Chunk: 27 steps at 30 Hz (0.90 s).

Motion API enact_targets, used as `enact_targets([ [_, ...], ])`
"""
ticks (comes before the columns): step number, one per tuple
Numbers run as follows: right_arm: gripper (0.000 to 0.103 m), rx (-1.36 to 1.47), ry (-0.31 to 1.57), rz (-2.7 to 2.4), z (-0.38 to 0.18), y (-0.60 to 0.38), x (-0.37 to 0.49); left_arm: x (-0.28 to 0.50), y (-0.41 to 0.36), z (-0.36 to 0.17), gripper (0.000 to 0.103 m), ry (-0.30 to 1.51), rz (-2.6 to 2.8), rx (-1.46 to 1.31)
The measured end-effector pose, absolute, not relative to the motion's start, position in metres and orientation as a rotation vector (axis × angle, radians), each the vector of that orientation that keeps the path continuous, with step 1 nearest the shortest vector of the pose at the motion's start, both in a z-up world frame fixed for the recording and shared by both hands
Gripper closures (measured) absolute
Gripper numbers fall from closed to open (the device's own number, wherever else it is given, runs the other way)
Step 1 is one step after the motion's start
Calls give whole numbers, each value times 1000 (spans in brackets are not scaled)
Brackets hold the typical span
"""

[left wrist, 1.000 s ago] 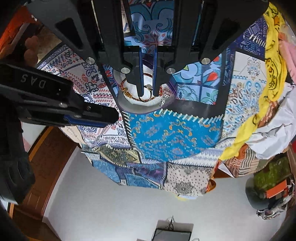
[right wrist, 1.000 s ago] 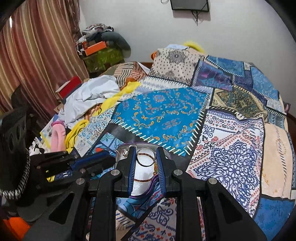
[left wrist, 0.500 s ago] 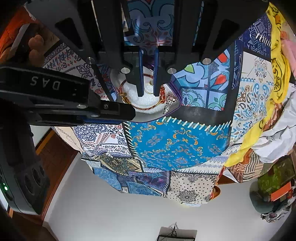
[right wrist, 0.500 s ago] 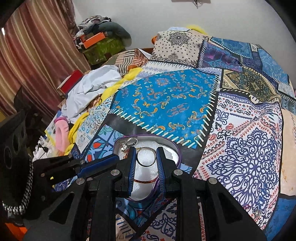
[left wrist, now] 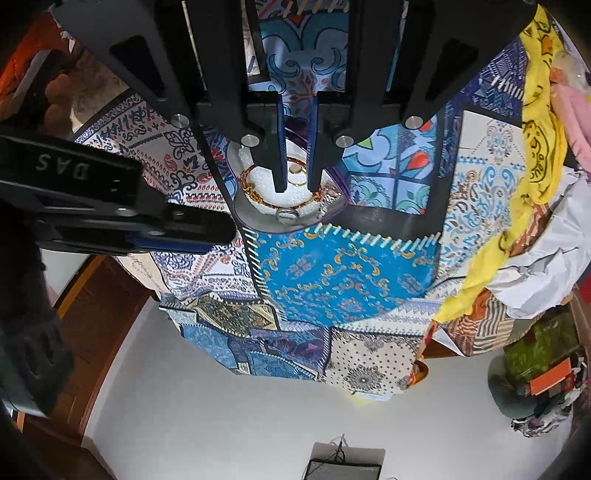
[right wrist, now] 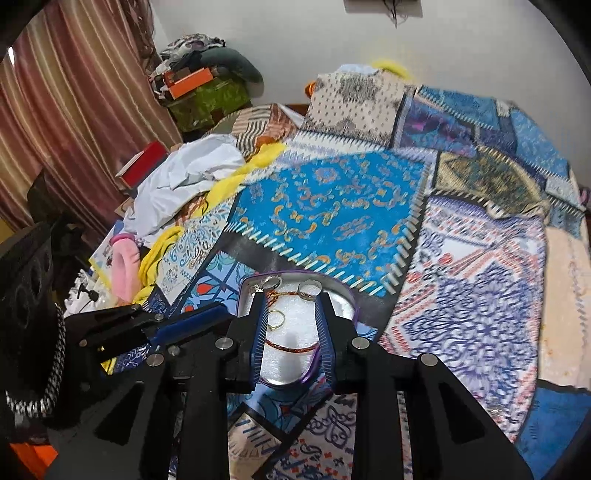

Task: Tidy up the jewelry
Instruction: 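Lower the ring into the box and open the right gripper, then withdraw the right gripper and bring both grippers to the jewelry pile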

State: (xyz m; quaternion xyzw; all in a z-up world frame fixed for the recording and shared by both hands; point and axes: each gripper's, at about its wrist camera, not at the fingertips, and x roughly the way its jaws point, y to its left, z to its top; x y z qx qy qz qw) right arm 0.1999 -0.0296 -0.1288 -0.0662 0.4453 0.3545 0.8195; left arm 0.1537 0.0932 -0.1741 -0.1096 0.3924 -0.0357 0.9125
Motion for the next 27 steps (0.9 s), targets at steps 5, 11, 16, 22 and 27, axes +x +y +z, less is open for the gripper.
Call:
enact_targets([
  [5,79,-159,893,720,-113,-43,192,147,91,-159,89,779,-62,-215],
  [11,70,-142,834,677,-97,-67,181,136,80,-138,65,736,-49,-188],
  [16,63,-135,782,630,-85,-87,175,131,70,-124,58,718,-45,-170],
  [22,61,-112,744,588,-76,-117,168,130,54,-113,54,708,-53,-156],
  [27,61,-96,734,542,-75,-144,166,135,34,-112,53,719,-77,-143],
])
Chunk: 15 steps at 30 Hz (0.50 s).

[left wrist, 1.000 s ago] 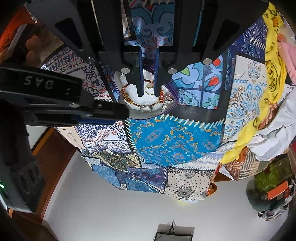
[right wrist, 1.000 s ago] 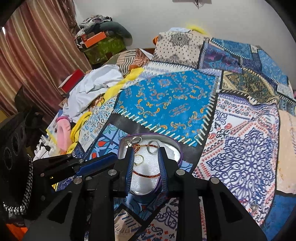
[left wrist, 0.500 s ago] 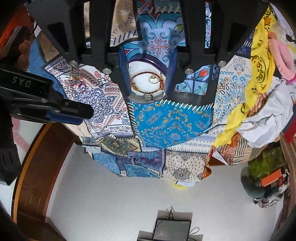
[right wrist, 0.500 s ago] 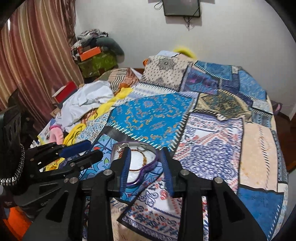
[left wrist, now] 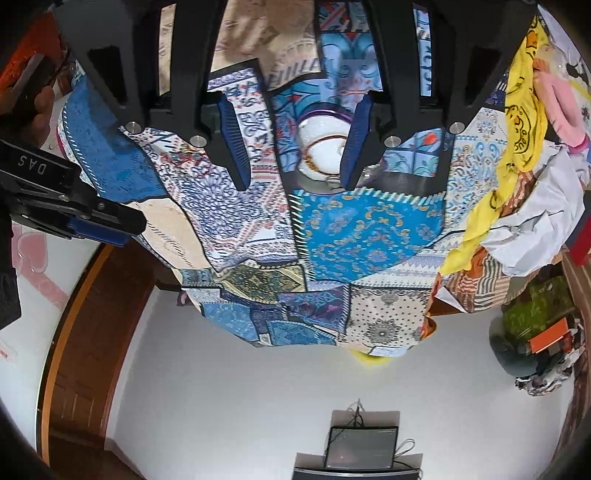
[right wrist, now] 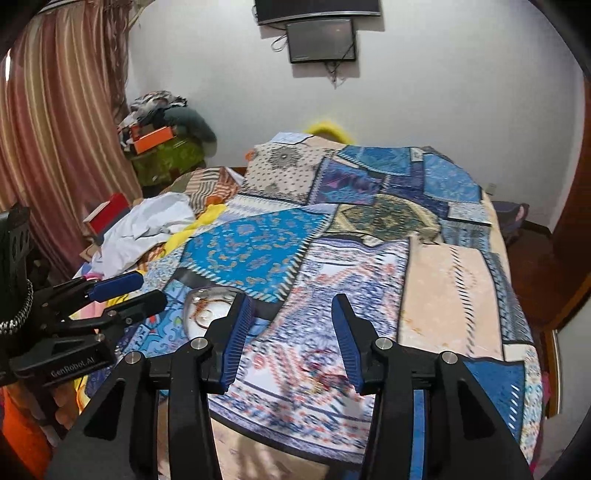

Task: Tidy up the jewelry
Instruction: 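Withdraw the right gripper and bring both grippers to the jewelry pile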

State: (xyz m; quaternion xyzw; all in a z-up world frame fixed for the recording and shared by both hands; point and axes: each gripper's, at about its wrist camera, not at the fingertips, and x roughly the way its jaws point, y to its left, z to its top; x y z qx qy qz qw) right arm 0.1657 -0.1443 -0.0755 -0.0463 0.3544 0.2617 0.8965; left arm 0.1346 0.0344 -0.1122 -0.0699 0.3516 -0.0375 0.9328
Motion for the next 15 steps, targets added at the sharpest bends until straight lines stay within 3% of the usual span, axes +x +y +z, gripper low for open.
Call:
enact_targets([
  [15,61,-52,830,436,-109,-209,175,163,-33,-146,52,841,-205,-95],
])
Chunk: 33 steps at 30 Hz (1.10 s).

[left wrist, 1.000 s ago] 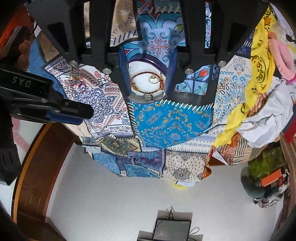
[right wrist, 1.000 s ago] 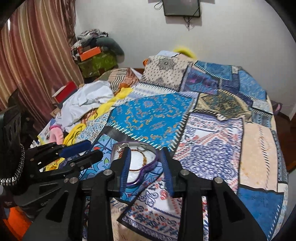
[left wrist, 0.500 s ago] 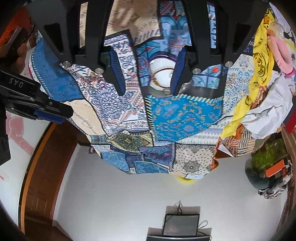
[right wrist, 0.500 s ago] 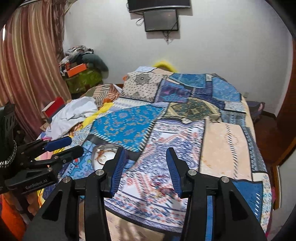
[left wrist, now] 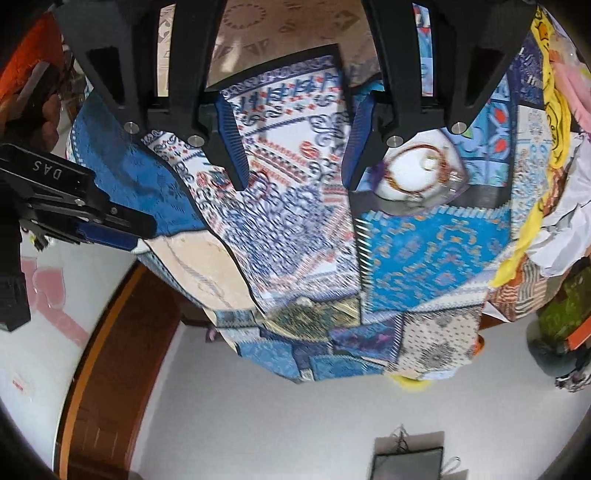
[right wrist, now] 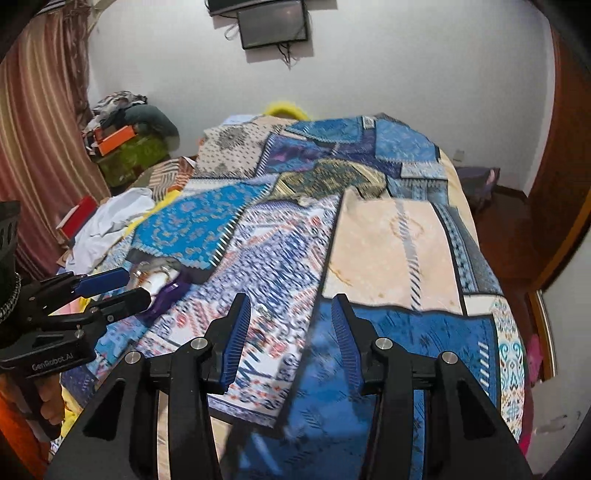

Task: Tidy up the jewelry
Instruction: 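Withdraw the right gripper and bring both grippers to the jewelry pile, then grasp a gold ring with the left gripper while the right gripper grasps a small silver charm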

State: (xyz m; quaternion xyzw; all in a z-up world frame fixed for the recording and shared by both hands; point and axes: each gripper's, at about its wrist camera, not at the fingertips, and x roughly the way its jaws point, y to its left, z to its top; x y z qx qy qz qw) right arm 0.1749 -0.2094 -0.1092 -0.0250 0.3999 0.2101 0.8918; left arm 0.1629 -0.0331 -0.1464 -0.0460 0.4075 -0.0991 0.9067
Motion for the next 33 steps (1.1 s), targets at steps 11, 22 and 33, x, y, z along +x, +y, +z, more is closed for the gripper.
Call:
enact_targets([
  [11,61,-57,911,437,-140,-222,179,177,-67,-182,52,953,-285,-90],
  [22,61,-18,957,440,-155,-230,178,184,-76,-199,61,949,-343,-141],
  [33,61,-50,956,453,-155,-218,180,189,-75,-204,79,930,-351,-135],
])
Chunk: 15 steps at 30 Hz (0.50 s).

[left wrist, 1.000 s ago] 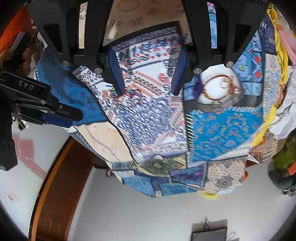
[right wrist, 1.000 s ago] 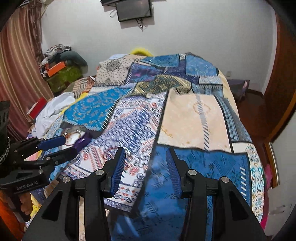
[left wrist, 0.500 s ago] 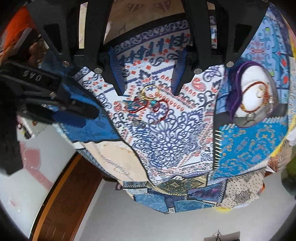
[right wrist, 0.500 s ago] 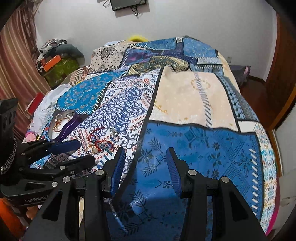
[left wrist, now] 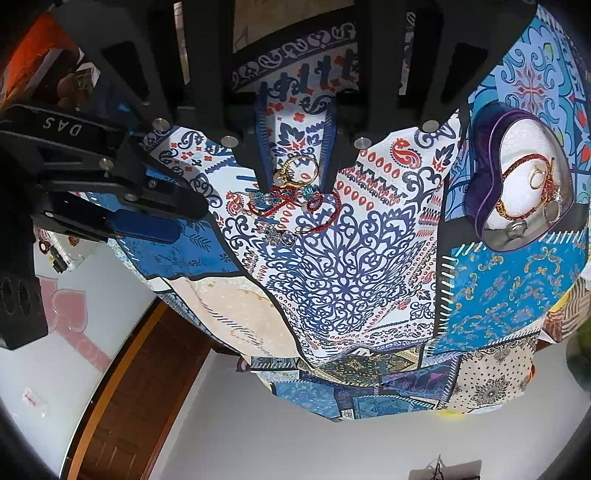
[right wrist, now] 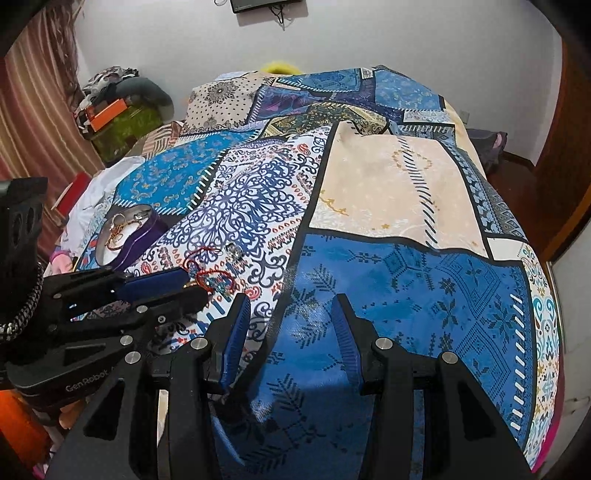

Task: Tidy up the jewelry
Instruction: 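Grasp a gold ring with the left gripper while the right gripper grasps a small silver charm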

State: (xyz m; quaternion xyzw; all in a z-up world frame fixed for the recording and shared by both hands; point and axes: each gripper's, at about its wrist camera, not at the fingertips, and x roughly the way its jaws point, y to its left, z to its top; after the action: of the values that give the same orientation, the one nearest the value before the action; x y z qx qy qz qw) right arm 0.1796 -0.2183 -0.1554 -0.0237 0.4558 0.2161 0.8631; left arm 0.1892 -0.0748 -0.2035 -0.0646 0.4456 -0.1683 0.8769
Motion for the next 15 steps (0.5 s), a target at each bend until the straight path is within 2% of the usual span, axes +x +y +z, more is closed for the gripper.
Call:
enact_targets([
  [15,61,-73,913,515,-156,-180,200,175,-46,-185,79,872,-264,-115],
])
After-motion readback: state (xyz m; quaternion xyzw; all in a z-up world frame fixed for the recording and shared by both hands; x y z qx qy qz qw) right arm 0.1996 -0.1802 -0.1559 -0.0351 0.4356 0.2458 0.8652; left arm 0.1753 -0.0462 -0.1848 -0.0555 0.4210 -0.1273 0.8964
